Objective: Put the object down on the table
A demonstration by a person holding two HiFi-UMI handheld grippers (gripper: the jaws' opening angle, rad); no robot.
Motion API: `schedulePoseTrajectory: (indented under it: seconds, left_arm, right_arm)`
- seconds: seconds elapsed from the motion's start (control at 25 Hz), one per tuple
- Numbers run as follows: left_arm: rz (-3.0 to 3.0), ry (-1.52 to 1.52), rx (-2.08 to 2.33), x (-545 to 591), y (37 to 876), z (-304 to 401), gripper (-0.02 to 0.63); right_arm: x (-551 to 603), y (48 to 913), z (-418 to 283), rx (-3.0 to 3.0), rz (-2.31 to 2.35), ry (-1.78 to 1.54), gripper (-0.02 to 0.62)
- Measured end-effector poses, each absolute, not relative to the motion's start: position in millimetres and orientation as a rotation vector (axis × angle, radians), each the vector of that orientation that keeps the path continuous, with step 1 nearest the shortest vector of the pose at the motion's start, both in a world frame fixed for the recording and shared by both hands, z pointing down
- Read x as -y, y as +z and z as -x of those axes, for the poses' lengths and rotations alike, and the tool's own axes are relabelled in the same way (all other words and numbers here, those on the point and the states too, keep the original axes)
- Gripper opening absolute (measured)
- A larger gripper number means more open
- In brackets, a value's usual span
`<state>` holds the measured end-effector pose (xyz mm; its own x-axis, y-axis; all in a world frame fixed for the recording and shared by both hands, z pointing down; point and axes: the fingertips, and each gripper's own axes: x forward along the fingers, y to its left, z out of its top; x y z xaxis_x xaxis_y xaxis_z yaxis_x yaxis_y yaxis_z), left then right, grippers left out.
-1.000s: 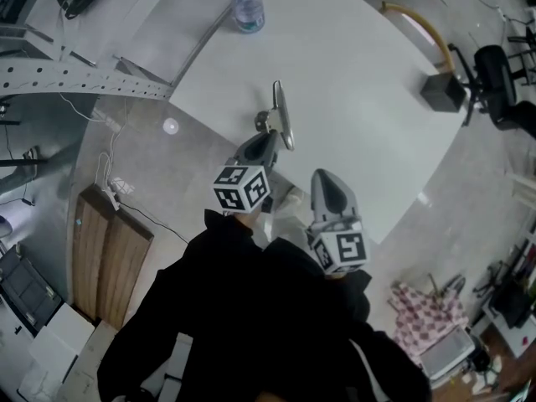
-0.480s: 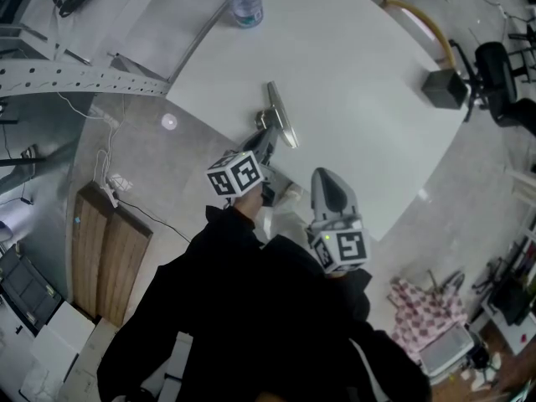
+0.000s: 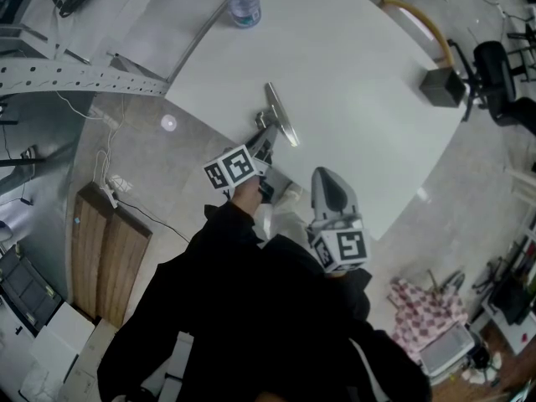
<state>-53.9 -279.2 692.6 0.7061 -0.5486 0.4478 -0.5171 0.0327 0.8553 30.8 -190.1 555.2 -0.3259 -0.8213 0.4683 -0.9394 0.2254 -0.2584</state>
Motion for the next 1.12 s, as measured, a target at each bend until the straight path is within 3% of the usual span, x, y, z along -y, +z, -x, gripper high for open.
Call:
schedulePoseTrajectory:
  seconds: [0.2,0.32,0.52,1.12]
  left_arm:
    - [-1.579,-0.078,0.877,280.9,691.6,54.1,0.020]
    - [-1.575,-0.109,0.867,282.4,687.8,54.4,0.092]
    - [-1.582,-0.111,0.902,283.0,681.7,60.2,0.117]
    - [-1.718,-0.069,1.046,286.7,631.1,76.7,0.121]
  right_arm:
    - [188.5,551.7,-29.4,2.267,-1.676,0.760,-0.011]
    - [187.3,551.1,-30.5,2.269,-1.675,0.754,-0.011]
    - [187.4,547.0,-30.7,2.281,-1.674,0.739,-0.011]
    - [196.7,518.5,-33.2,2.390,-1.649,0.642,-0.011]
